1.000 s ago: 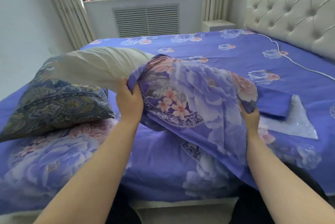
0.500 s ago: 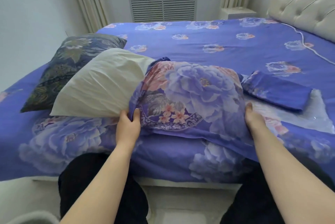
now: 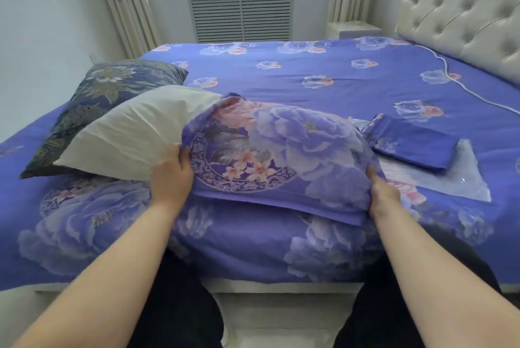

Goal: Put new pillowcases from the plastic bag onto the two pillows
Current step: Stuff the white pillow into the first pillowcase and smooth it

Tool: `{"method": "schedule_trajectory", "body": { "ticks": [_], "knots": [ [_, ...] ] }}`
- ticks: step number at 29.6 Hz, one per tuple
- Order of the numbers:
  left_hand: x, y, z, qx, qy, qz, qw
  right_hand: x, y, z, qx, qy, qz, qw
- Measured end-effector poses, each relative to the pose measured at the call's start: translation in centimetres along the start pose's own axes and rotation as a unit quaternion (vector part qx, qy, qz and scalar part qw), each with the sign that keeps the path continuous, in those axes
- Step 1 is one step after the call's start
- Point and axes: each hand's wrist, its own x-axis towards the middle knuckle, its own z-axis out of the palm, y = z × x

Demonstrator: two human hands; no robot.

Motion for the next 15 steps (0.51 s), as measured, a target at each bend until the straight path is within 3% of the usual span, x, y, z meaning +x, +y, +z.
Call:
{"method": "schedule_trajectory", "body": {
  "ticks": [3,6,9,12,13,15],
  "knots": [
    [-2.2,-2.1,0.5,-0.046,-0.064,-0.052,0.995,0.1,0.7,0.0,-0.018,-0.032,0.027,0.999],
    [-3.7,-3.3,-0.3,-0.069,-0.036,-0.027,0.997,0.5,0.4,-0.5,-0.005,-0.118,0.053,0.992],
    [-4.3,-2.5,-0.4,0.097,-0.103,0.091,0.986,-0.4,-0.4,-1.2,-0.029,-0.168,0.063,0.983],
    [-4.3,-1.3,0.2,0.275,-0.183,0.136,0.934,-1.9,-0.5,-1.6,-0.076,-0.085,-0.014,0.993],
    [-4.1,-0.9,0.4,0.287,-0.173,0.132,0.933,-2.5,-0.5,-1.7,-0.055,-0.045,-0.063,0.995],
    [-3.5,0.1,0.3,0.258,-0.128,0.131,0.949,-3.8,-1.1,-1.6,0.012,-0.04,-0.122,0.992]
  ]
}}
